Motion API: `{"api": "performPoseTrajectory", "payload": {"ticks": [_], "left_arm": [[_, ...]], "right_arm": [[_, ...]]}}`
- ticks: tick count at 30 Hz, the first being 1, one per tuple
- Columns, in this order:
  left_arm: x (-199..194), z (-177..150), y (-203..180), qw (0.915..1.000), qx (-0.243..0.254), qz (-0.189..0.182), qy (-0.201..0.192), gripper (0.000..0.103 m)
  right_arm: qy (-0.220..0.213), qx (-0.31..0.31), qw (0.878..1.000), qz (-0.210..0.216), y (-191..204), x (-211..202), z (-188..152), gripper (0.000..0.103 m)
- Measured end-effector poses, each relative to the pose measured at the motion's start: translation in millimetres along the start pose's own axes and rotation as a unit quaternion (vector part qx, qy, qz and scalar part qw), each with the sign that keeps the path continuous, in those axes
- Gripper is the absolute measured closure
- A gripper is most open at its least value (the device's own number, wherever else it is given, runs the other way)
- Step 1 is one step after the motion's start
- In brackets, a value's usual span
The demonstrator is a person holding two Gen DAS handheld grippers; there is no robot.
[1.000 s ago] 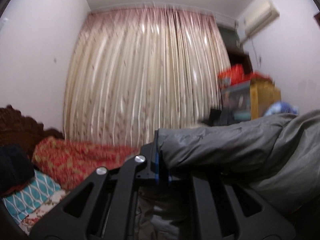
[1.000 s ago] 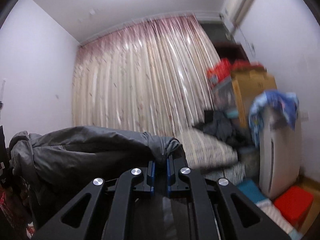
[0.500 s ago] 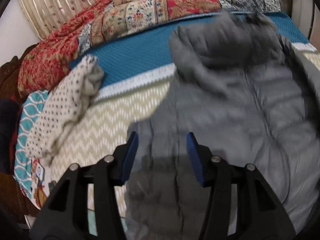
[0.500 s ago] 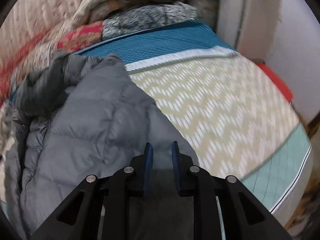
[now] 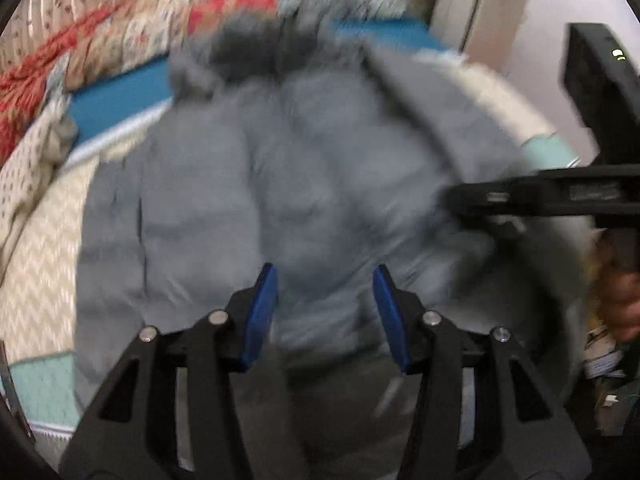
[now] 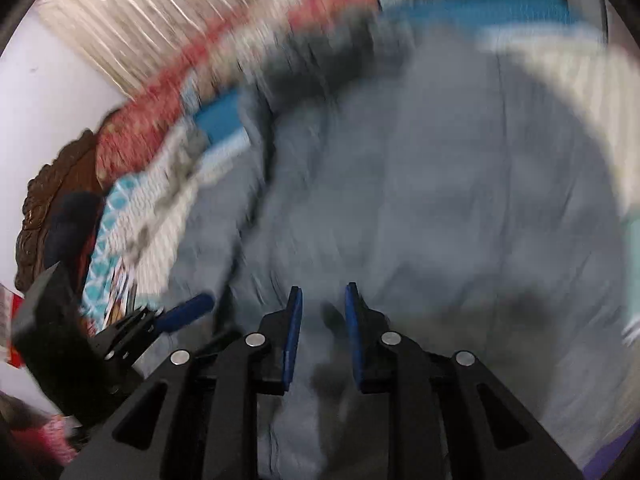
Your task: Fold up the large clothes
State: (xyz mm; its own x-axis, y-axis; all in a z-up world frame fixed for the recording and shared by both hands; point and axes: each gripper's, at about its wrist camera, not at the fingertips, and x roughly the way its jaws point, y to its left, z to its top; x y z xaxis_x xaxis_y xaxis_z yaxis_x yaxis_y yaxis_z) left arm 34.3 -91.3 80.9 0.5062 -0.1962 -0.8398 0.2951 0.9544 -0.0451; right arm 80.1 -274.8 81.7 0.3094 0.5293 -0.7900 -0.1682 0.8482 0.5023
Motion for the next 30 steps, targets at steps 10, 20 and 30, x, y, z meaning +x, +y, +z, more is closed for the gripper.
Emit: {"api": "performPoseTrajectory", "payload": {"ticks": [10, 20, 30], "left_arm": [[-39, 34, 230, 0.9344, -0.245, 0.257, -0.032, 0.062], [-93, -17, 228, 0.9364, -0.230, 0.251, -0.085, 0.058], [-177, -135, 274, 0.9048, -0.329, 0.245, -0.116, 0.050]], "right_arm": [[-0.278, 0.158, 0.866, -0.385, -138, -155, 55, 0.004], [-0.239, 0.004, 0.949, -0.206, -19, -102, 20, 0.005], [-0.007, -0.193, 0.980, 0.049, 184, 57, -26, 0.005]]}}
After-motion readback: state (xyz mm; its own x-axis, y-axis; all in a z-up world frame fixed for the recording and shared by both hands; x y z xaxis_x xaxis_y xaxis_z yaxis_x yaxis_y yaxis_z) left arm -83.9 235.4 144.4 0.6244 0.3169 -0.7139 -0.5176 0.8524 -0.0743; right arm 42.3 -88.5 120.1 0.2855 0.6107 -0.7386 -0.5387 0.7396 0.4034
